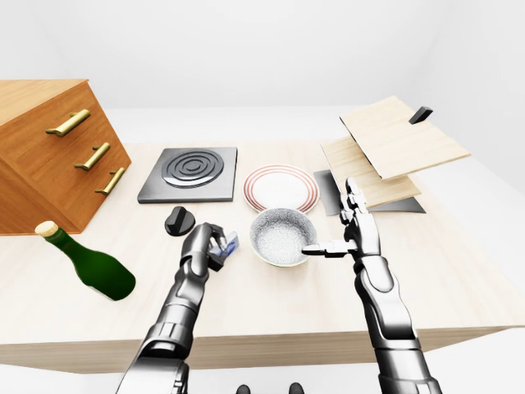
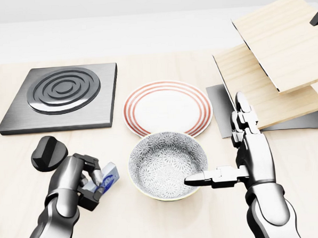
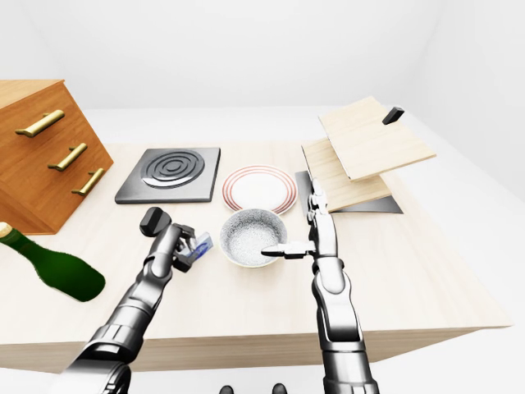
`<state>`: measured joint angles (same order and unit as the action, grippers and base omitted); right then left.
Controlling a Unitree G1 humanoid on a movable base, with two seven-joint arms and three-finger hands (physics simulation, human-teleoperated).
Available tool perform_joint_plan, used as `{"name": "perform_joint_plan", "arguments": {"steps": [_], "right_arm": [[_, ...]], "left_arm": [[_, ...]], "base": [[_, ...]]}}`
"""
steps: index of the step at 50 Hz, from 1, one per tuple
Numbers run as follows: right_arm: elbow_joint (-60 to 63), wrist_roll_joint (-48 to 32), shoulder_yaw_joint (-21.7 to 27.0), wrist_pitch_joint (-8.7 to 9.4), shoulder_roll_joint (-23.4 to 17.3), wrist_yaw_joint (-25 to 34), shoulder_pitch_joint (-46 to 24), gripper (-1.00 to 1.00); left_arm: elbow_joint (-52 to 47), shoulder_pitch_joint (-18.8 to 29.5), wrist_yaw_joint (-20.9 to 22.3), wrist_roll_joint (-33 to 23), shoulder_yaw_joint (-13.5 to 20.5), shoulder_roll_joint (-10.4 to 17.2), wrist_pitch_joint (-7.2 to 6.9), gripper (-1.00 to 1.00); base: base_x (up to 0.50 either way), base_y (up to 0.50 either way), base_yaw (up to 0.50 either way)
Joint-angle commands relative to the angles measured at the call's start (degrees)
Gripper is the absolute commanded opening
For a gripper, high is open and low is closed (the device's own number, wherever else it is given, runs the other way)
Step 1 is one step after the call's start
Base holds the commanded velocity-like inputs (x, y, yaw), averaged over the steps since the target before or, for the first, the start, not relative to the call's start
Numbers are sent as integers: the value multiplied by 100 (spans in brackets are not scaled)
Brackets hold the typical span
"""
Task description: Pick up the cream cheese and put it in the bowl.
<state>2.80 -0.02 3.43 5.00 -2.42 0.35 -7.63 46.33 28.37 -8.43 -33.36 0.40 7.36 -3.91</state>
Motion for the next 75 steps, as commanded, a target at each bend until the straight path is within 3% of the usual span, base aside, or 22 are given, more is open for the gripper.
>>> {"name": "perform_joint_plan", "arguments": {"steps": [1, 15, 25, 42, 50, 54, 65, 70, 75], "right_arm": [[68, -2, -5, 0, -1, -17, -29, 100], [13, -24, -23, 0, 9, -28, -40, 100], [74, -13, -14, 0, 3, -18, -27, 100], [56, 20, 7, 0, -10, 2, -47, 100], [68, 24, 11, 0, -11, 4, -40, 100], [78, 31, 16, 0, -14, 5, -38, 100], [76, 51, 38, 0, -27, 13, -41, 100], [137, 83, 73, 0, -43, 29, -25, 100], [153, 113, 97, 0, -57, 36, -28, 100]], "left_arm": [[-2158, -663, 631, 85, 66, 11, -109, -100], [-5413, -1439, 1864, -636, 59, -113, -109, -100], [-6787, -1371, 2794, -1428, 24, -183, -109, -100], [-8241, -1178, 3886, -2304, -203, -432, -109, -100], [-8179, -873, 4049, -2757, -595, -771, -109, -100], [-8011, -649, 4042, -2706, -659, -960, -109, -100], [-6684, -302, 3100, -2018, -954, -1354, -109, -100], [-5668, 84, 2643, -1678, -916, -1423, -109, -100], [-5116, 98, 2290, -1363, -930, -1405, -109, -100]], "base": [[0, 0, 0], [0, 0, 0], [0, 0, 0], [0, 0, 0], [0, 0, 0], [0, 0, 0], [0, 0, 0], [0, 0, 0], [0, 0, 0]]}}
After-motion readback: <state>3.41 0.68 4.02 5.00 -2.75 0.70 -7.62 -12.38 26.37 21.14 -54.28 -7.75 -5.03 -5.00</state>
